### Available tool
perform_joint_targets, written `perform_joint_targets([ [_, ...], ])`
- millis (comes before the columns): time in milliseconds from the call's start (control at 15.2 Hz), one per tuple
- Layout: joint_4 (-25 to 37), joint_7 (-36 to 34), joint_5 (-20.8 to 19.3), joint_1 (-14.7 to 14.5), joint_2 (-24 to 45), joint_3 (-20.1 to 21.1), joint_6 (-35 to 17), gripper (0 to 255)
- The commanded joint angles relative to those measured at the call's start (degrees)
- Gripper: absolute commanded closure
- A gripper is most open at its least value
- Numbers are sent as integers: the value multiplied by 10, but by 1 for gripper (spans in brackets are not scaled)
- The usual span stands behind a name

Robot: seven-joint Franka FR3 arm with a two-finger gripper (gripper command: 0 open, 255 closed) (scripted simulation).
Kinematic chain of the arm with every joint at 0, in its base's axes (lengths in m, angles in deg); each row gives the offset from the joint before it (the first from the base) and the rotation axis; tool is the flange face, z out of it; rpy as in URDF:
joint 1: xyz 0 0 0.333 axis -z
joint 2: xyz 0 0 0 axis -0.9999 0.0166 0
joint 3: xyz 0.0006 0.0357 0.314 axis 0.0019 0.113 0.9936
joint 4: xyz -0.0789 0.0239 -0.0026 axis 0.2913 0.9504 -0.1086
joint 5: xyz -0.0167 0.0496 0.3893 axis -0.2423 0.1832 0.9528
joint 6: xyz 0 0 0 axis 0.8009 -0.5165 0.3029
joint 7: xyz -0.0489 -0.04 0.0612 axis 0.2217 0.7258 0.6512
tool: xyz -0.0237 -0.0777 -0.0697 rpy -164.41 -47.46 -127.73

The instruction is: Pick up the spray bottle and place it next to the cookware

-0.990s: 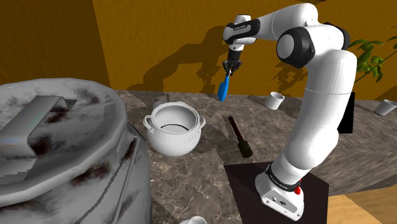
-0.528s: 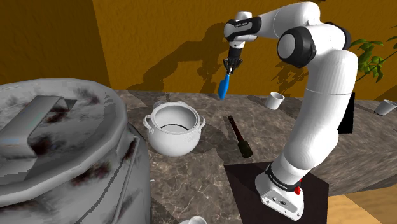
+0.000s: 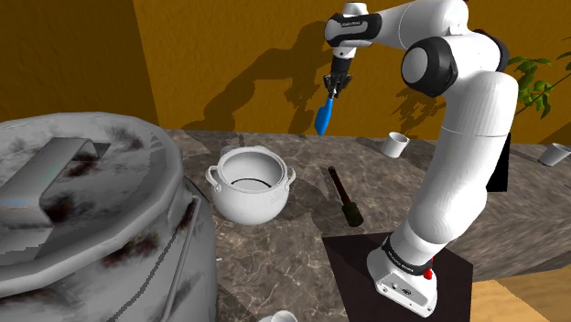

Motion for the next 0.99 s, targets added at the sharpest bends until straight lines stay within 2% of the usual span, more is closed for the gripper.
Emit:
perform_joint_targets([
  [0,16,2,0,2,0,-1,16,255],
  [924,143,7,4,13,13,-3,130,255],
])
